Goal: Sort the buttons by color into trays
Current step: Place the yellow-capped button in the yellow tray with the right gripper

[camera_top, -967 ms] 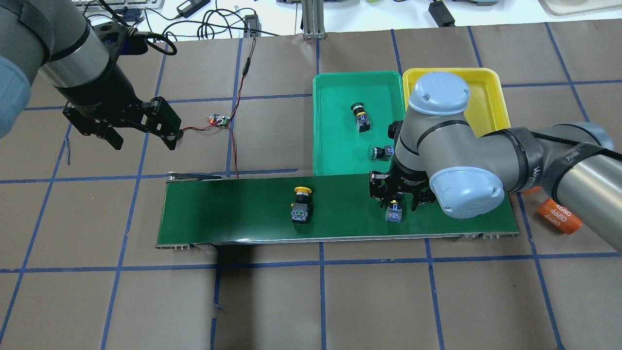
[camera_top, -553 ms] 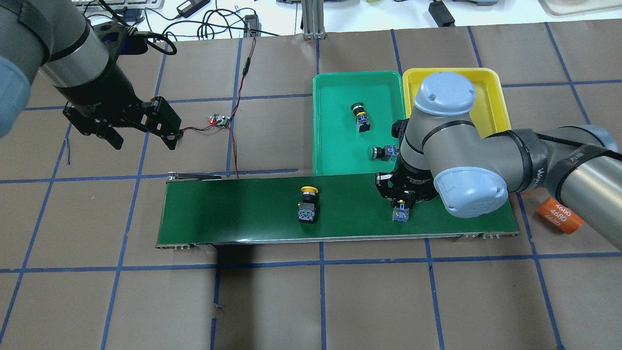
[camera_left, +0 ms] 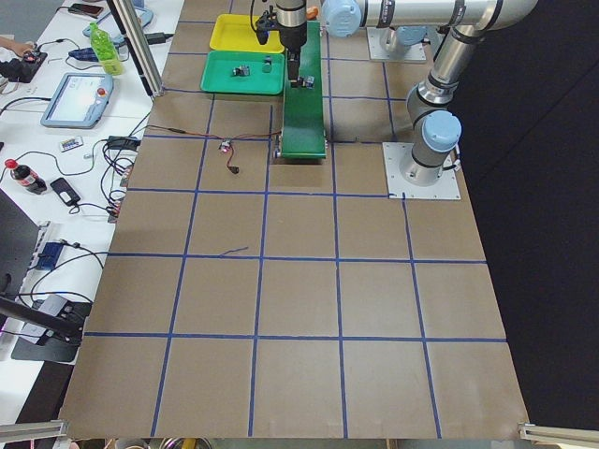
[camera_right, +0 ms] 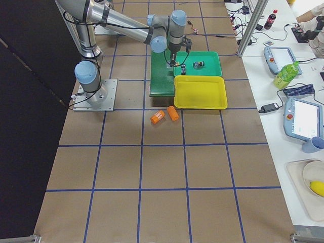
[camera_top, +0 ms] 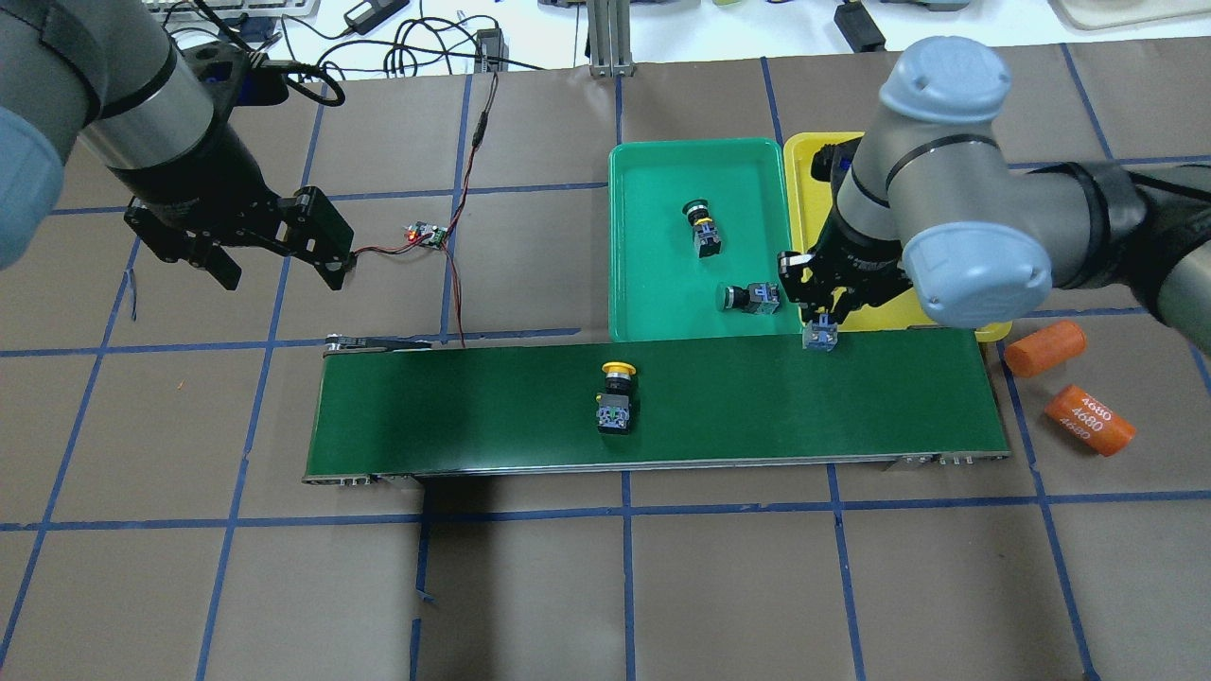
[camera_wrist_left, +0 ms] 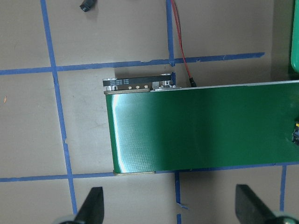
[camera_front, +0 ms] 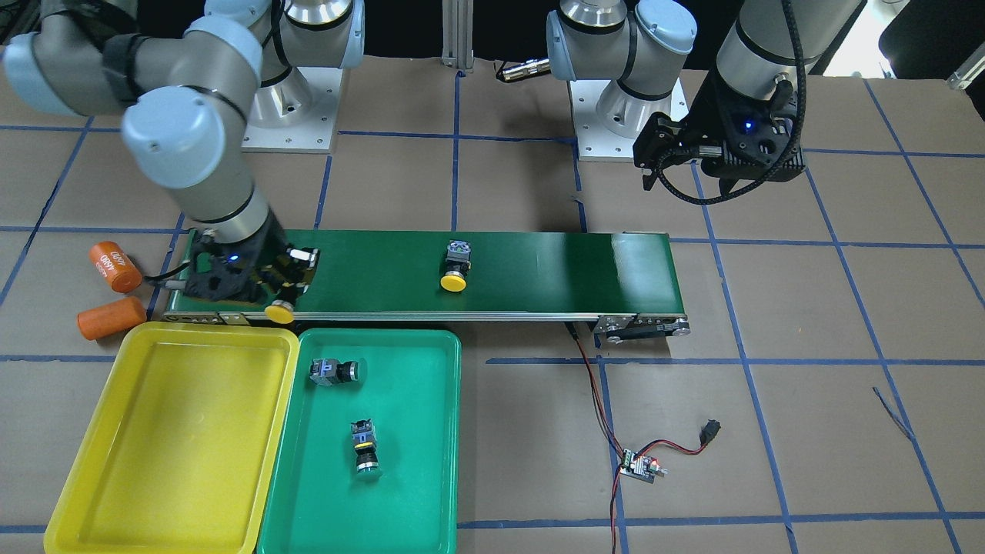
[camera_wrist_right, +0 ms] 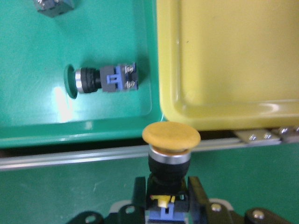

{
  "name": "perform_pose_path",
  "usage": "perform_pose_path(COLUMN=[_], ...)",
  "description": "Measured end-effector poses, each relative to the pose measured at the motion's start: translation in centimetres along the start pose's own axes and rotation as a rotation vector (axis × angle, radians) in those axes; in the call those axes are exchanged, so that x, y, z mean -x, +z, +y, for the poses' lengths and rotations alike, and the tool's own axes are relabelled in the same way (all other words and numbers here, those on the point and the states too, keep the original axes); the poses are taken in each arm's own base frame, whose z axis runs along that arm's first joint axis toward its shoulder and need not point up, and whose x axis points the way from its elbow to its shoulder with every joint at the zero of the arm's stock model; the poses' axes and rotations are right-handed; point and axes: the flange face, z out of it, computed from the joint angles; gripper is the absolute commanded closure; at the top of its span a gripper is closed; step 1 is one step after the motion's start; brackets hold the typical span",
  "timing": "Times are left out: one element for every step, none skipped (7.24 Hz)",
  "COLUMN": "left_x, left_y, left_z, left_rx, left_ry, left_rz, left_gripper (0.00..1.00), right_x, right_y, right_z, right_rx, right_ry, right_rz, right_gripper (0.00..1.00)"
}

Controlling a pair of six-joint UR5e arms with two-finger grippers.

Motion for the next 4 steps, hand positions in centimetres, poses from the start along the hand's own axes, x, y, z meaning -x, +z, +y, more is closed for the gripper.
perform_pose_path(left_x=[0.0,0.0,0.0,0.0], left_y=[0.0,0.0,-0.1,-0.2], left_z=[0.0,0.0,0.1,0.1], left_rx=[0.001,0.000,-0.004,-0.006], left_ry=[-0.001,-0.001,0.000,0.001], left_rz=[0.000,0.000,-0.001,-0.002], left_gripper=[0.00,0.00,0.00,0.00], right_x=[-3.6,-8.0,-11.6,-13.7], right_y=[-0.8,-0.8,-0.2,0.4], right_z=[-4.0,-8.1,-11.5,-13.7], right_rx=[0.014,0.040,0.059,0.072], right_ry=[-0.030,-0.064,-0.098,-0.119], right_rz=[-0.002,-0.010,-0.018,-0.015], right_gripper=[0.80,0.78,0.75,0.53])
